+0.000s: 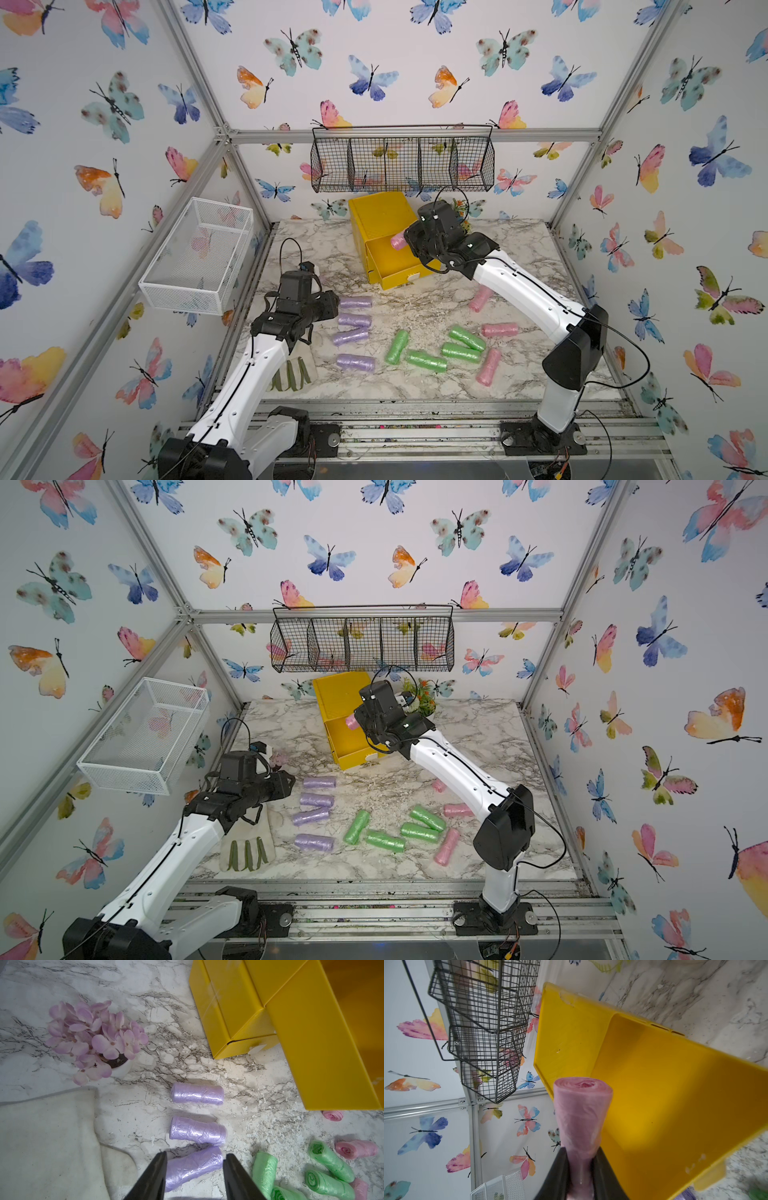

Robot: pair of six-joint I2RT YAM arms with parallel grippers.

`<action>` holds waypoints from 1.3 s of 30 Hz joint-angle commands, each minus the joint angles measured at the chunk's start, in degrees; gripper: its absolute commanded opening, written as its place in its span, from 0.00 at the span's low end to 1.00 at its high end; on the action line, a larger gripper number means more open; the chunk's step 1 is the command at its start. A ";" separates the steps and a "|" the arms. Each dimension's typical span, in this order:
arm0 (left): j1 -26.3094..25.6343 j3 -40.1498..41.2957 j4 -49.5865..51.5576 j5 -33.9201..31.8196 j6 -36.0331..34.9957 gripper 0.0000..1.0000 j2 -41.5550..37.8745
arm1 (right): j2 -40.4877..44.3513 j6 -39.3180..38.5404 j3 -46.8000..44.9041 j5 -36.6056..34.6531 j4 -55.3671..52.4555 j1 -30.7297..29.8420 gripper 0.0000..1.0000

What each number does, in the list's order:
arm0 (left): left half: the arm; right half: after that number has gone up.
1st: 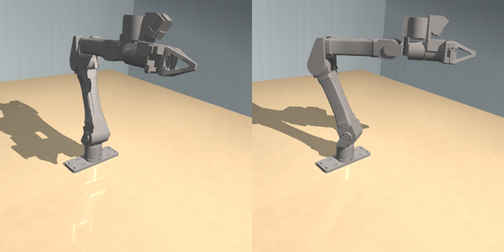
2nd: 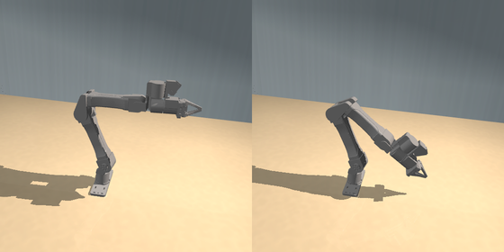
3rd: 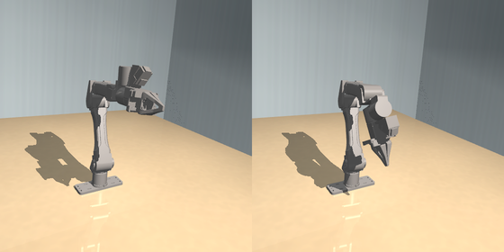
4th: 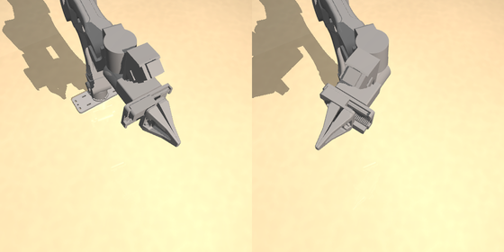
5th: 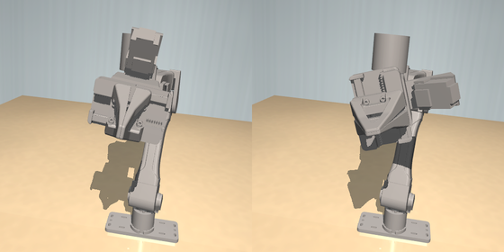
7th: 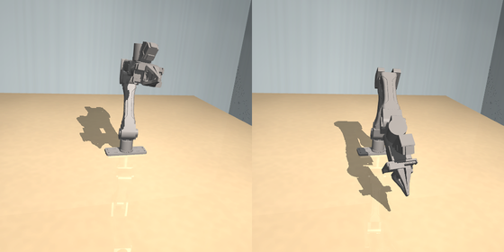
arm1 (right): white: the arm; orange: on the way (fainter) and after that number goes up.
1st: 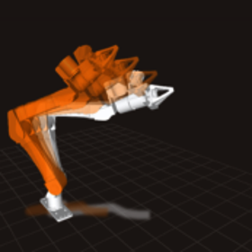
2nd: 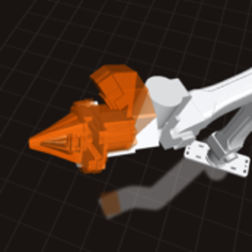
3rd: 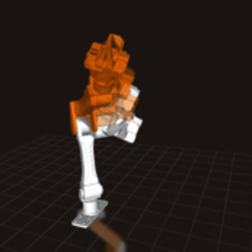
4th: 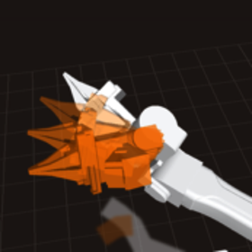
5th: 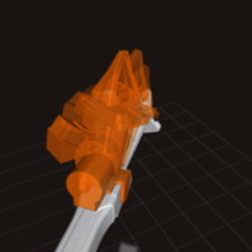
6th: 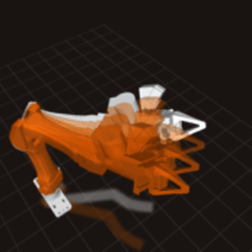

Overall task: Sort the rolls of trash bags by color and place them into the drawer
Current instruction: Place the roll of trash bags in the drawer.

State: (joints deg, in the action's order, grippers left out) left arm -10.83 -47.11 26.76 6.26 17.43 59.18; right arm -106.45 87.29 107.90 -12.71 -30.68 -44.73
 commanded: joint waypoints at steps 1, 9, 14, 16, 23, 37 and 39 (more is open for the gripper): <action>0.37 0.42 -0.75 0.51 0.32 0.49 -1.08 | -1.64 3.63 3.12 -3.74 -5.74 -0.36 0.22; 0.33 0.44 -0.79 0.81 0.32 0.49 -1.17 | -7.48 3.29 9.97 -5.40 -10.57 -0.30 0.23; 0.37 0.53 -0.75 0.93 0.32 0.49 -1.50 | -10.12 3.33 11.05 -5.66 -10.84 -0.27 0.24; 0.37 0.62 -0.74 0.86 0.28 0.49 -1.70 | -10.75 3.33 11.10 -5.79 -10.62 -0.27 0.24; 0.33 0.62 -0.75 1.01 0.24 0.50 -2.14 | -13.19 2.89 12.41 -7.50 -10.90 -0.12 0.24; 0.32 0.79 -0.84 1.12 0.07 0.50 -2.32 | -15.94 2.65 13.50 -7.59 -9.04 1.57 0.24; 0.36 0.71 -0.92 1.37 0.06 0.50 -2.14 | -16.06 2.54 13.48 -7.83 -8.57 1.83 0.24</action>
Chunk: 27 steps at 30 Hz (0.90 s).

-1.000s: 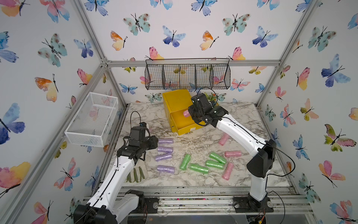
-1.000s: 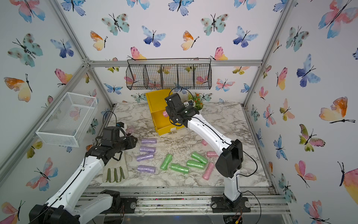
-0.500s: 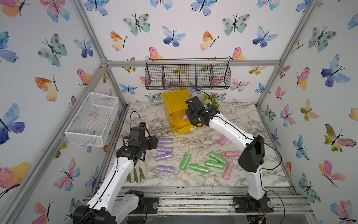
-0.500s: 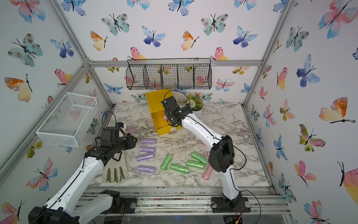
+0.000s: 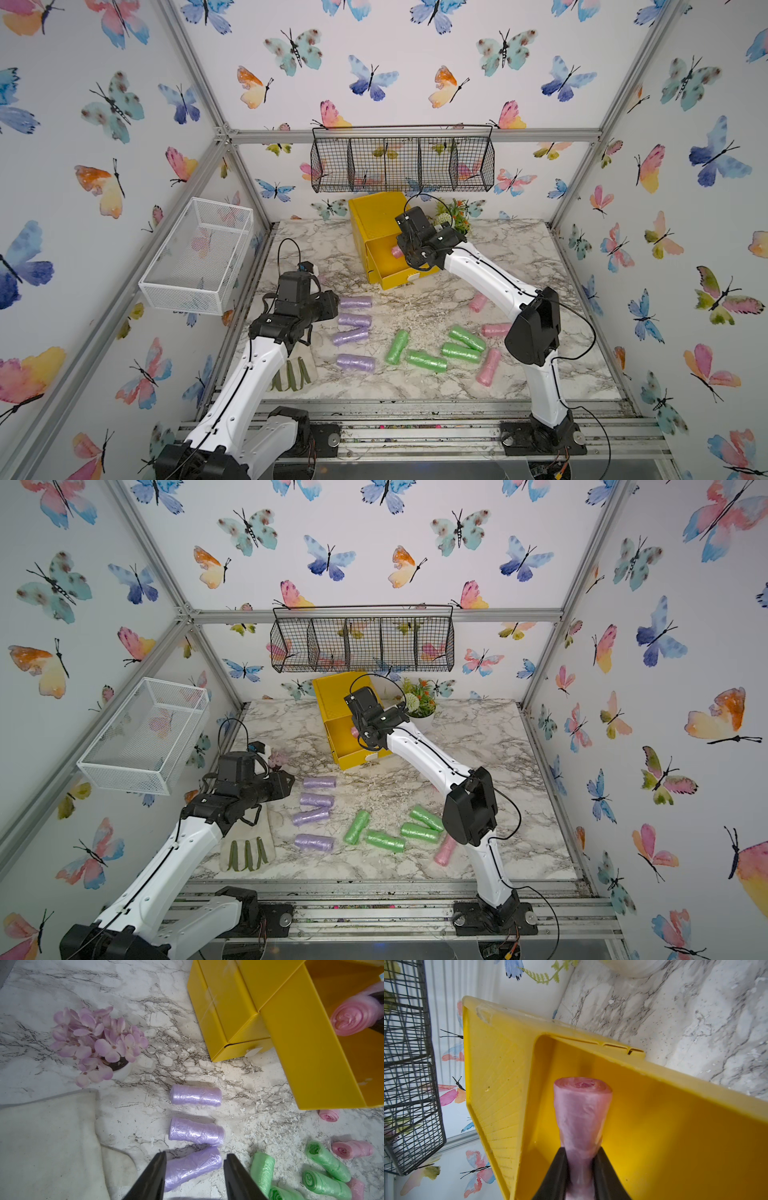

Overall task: Sort the rolls of trash bags by color and place them into the drawer
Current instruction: Place the roll of trash bags in the drawer.

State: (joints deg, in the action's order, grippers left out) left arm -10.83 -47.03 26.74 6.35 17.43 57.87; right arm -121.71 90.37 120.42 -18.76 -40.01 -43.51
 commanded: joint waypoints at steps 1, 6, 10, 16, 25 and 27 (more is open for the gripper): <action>0.45 0.62 -0.90 1.37 0.04 0.50 -0.74 | -0.91 -0.59 0.98 -1.95 0.96 0.71 0.24; 0.46 0.70 -0.90 1.38 0.06 0.50 -0.65 | -1.53 -0.87 1.22 -2.21 2.04 1.45 0.25; 0.54 0.62 -0.90 1.30 0.06 0.50 -0.65 | -2.43 -1.65 1.56 -1.19 3.80 1.76 0.27; 0.80 0.62 -0.90 1.54 -0.12 0.50 -0.22 | -4.95 -4.41 5.23 -1.01 5.40 1.84 0.28; 1.07 0.53 -0.81 1.82 -0.20 0.50 0.01 | -5.47 -5.82 6.83 -1.36 5.19 2.02 0.36; 1.04 0.53 -0.84 1.82 -0.20 0.50 0.05 | -5.00 -5.86 6.28 -1.36 5.49 2.02 0.36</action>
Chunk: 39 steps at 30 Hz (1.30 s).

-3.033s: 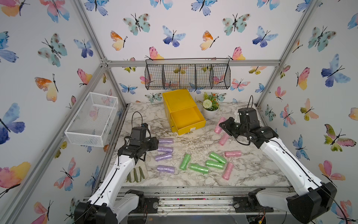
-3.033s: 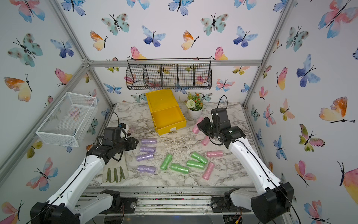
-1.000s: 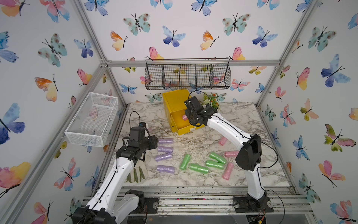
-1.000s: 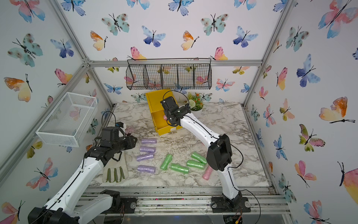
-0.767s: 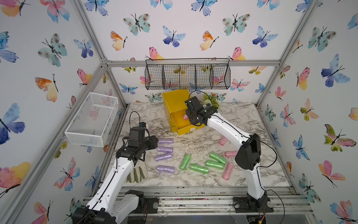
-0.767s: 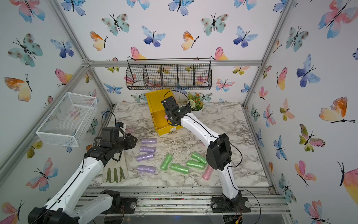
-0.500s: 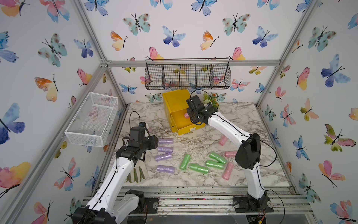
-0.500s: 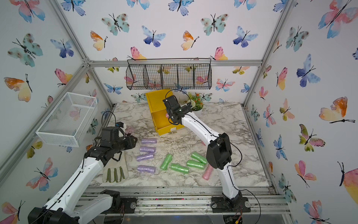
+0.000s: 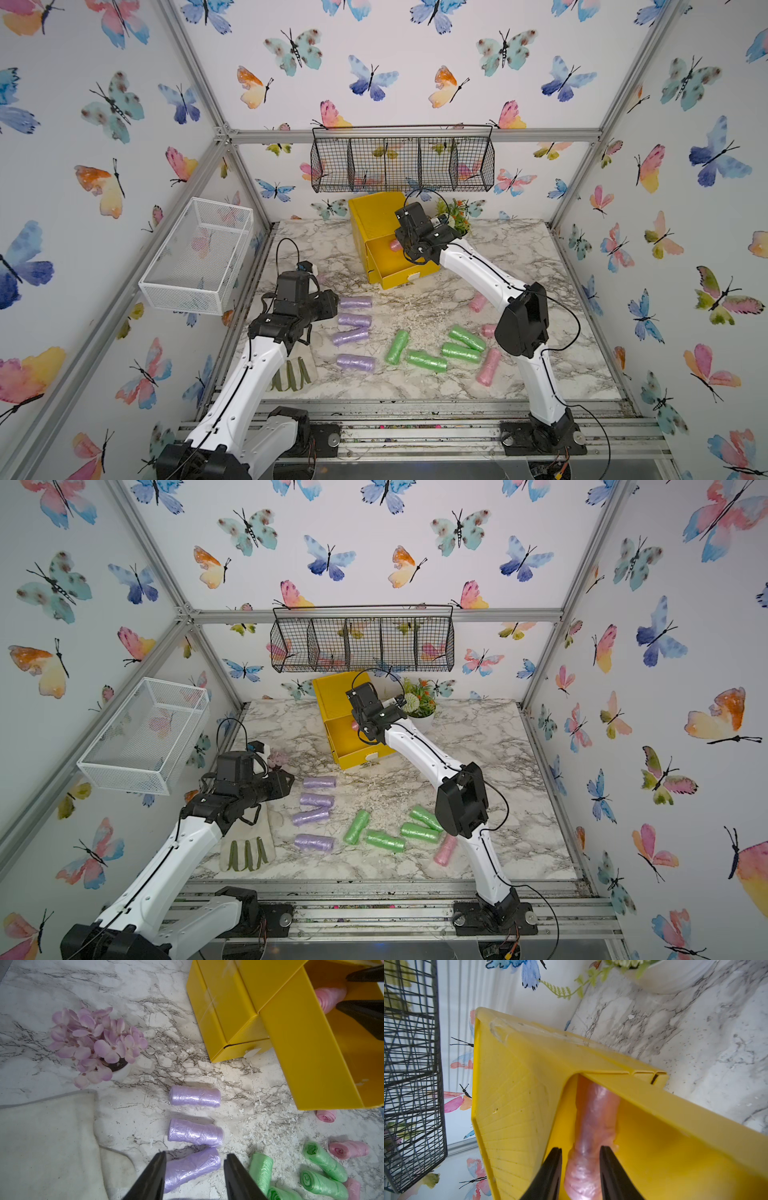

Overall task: Sort the rolls of trash bags by color and place them into the drawer
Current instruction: Place the roll of trash bags in the drawer.

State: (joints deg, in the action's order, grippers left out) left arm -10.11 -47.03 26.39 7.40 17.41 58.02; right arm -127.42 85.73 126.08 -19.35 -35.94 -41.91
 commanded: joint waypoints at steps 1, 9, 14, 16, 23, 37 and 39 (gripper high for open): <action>0.28 0.53 -0.46 0.78 -0.18 0.50 -0.10 | 1.05 -1.34 0.37 -0.86 1.48 0.43 0.37; 0.28 0.58 -0.46 0.69 -0.09 0.50 -0.20 | 4.10 -1.97 -2.25 -1.22 2.56 0.43 0.38; 0.44 0.62 -0.46 0.47 -0.01 0.50 -0.36 | 7.03 -1.77 -3.79 0.81 2.01 0.43 0.40; 0.40 0.69 -0.46 0.38 -0.01 0.50 -0.43 | 8.99 -1.62 -5.26 1.37 1.79 0.34 0.40; 0.44 0.79 -0.38 -0.68 0.08 0.50 -0.72 | 19.99 -4.55 -16.55 1.95 3.84 0.16 0.42; 0.44 0.71 -0.27 -0.55 0.07 0.50 0.16 | 39.05 -24.24 -43.89 13.46 0.41 2.97 0.46; 0.44 0.70 -0.29 -0.41 -0.01 0.50 0.16 | 42.13 -24.76 -47.68 12.06 0.79 3.39 0.46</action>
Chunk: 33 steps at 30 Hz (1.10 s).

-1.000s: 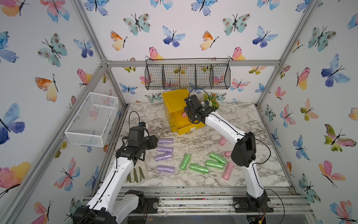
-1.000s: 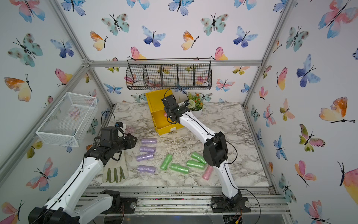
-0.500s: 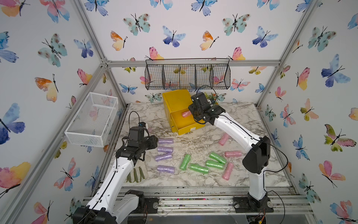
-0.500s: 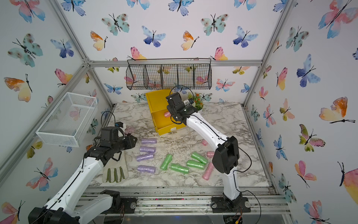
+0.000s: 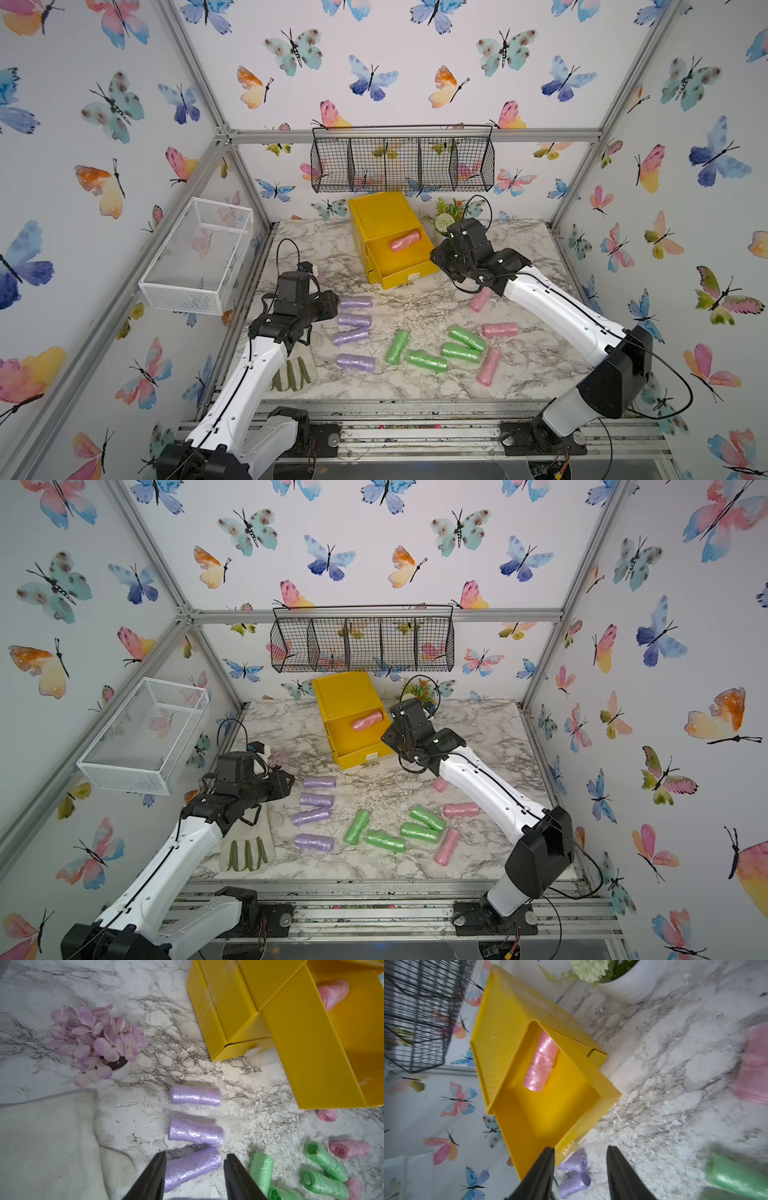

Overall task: Sort the rolls of trash bags by color and place them into the drawer
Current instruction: Place the roll of trash bags in the drawer.

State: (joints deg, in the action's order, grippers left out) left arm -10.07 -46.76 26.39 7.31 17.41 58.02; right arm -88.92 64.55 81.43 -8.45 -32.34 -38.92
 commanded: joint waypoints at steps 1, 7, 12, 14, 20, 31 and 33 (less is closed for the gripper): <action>0.40 0.44 -0.29 -0.33 -0.02 0.50 0.12 | 4.92 -4.17 -4.59 0.86 -2.88 0.85 0.47; 0.48 0.45 -0.32 -0.46 0.00 0.50 -0.01 | 6.96 -8.03 -7.66 0.80 -11.24 3.83 0.48; 0.49 0.44 -0.28 -0.46 0.23 0.51 -0.10 | 10.83 -6.39 -16.39 2.84 -14.42 4.80 0.48; 0.49 0.53 -0.28 -0.20 0.26 0.51 0.05 | 13.37 -4.98 -20.72 4.77 -14.83 4.90 0.48; 0.70 0.40 -0.29 0.68 0.26 0.51 0.60 | 19.46 -2.69 -28.27 8.73 -18.99 5.12 0.47; 1.01 0.53 -0.38 0.69 0.27 0.51 0.26 | 22.44 -1.20 -33.24 9.49 -25.92 5.17 0.49; 1.08 0.53 -0.40 0.69 0.33 0.51 0.25 | 22.29 -1.01 -34.74 9.89 -24.85 5.17 0.50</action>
State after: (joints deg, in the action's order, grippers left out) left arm -9.39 -46.74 26.39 7.57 17.43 58.50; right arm -66.74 62.52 48.47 0.30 -55.00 -34.04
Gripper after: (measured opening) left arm 0.510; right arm 0.496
